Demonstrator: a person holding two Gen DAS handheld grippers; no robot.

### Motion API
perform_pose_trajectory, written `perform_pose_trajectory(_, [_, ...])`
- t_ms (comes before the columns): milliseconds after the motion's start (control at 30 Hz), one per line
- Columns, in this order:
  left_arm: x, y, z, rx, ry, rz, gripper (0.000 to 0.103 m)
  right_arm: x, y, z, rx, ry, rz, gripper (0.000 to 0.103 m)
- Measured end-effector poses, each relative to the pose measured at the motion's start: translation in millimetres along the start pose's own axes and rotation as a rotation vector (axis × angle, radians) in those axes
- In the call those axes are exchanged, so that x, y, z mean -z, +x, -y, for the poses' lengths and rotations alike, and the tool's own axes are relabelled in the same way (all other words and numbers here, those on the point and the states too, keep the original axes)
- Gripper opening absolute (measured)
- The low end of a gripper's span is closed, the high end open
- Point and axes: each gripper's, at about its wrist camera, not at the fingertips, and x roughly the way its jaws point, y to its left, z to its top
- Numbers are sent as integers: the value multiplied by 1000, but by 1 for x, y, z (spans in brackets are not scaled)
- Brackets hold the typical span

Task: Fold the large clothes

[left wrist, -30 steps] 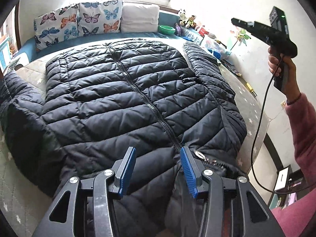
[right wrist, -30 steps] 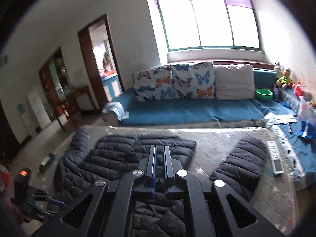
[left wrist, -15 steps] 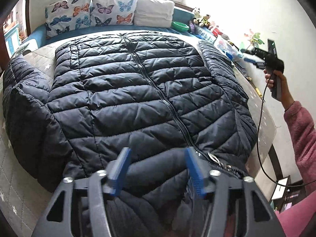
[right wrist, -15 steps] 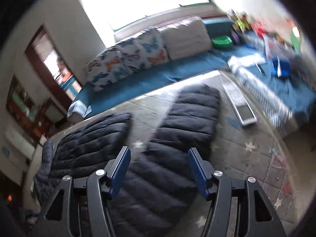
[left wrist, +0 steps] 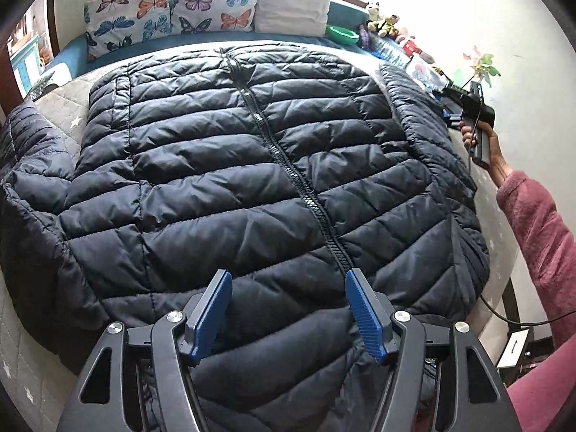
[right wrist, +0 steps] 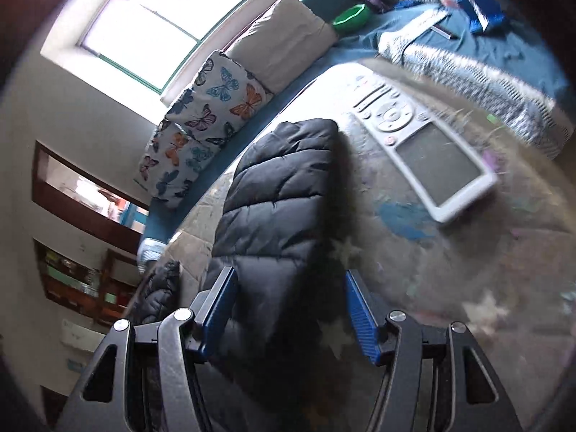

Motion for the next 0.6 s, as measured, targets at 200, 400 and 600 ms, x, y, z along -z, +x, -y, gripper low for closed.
perform_pose_trajectory(200, [-3,2,-5,-15,-9,4,69,-3,5,-23,-73,-25,-7,26])
perform_pose_trajectory(400, [3,-12,-14,-16,-25,37,69,5,-29,-82,-58,-161,73,13])
perform_pose_trajectory(600, [16,-42,-19,8,-24,111,69,42,-83,-183,-78,-422,144,13])
